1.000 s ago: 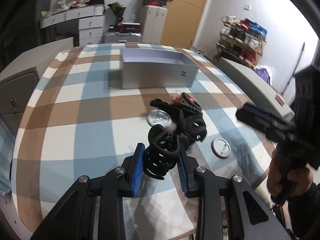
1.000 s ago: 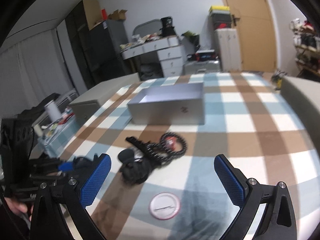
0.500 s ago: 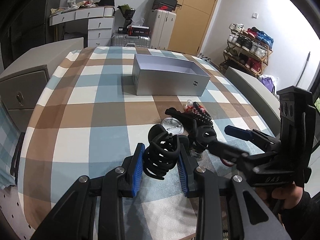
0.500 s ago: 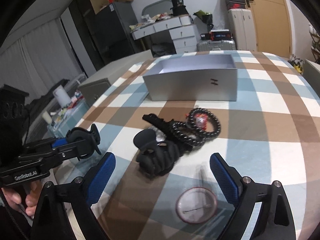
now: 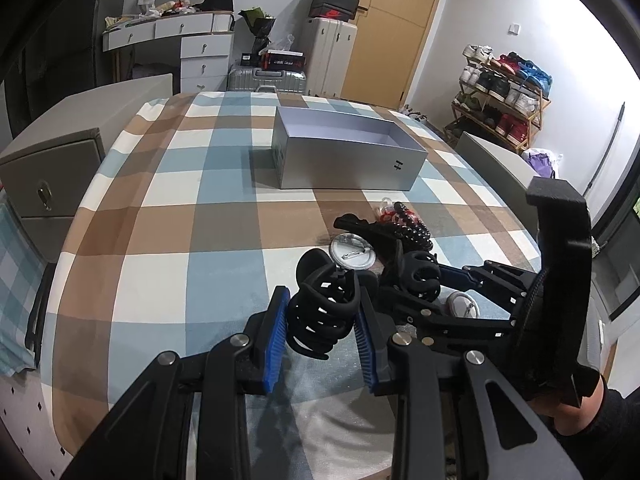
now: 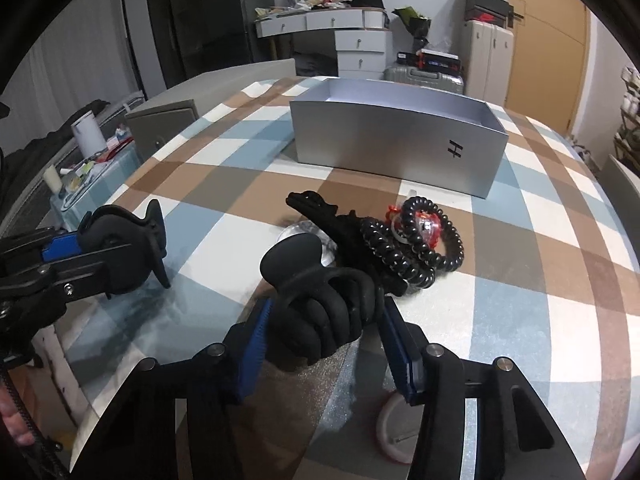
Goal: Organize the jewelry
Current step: 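Close the right gripper on another black claw clip while the left gripper holds its clip, then lift both held claw clips and carry them over the silver box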
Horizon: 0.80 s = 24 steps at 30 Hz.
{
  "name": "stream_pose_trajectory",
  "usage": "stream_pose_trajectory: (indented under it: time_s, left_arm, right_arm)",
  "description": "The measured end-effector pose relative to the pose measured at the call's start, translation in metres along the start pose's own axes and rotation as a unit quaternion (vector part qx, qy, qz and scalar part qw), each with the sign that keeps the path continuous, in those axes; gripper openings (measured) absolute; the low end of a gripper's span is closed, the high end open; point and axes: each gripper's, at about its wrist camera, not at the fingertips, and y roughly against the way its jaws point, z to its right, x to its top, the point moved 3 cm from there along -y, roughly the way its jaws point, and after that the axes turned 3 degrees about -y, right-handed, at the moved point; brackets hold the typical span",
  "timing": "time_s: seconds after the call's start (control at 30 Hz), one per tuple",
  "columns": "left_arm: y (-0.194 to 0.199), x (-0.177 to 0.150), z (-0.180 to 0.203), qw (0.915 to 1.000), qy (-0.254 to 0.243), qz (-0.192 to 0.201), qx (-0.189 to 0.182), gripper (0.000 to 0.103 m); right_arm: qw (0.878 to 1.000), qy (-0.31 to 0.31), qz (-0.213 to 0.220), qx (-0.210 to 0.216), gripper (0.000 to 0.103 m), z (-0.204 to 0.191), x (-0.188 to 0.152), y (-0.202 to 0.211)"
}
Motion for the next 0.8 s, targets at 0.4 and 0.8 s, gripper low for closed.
stream_pose_trajectory:
  time_s: [0.4, 0.8]
  left_arm:
    - [-0.003, -0.003, -0.013, 0.9992, 0.030, -0.019, 0.019, 0.026]
    - [0.001, -0.004, -0.024, 0.9977, 0.057, -0.024, 0.028, 0.026]
  right_arm:
    - [0.999, -0.015, 0.023, 0.020, 0.050, -0.006, 0.000, 0.010]
    - [0.997, 0.028, 0.066, 0.024, 0.050, -0.032, 0.005, 0.035]
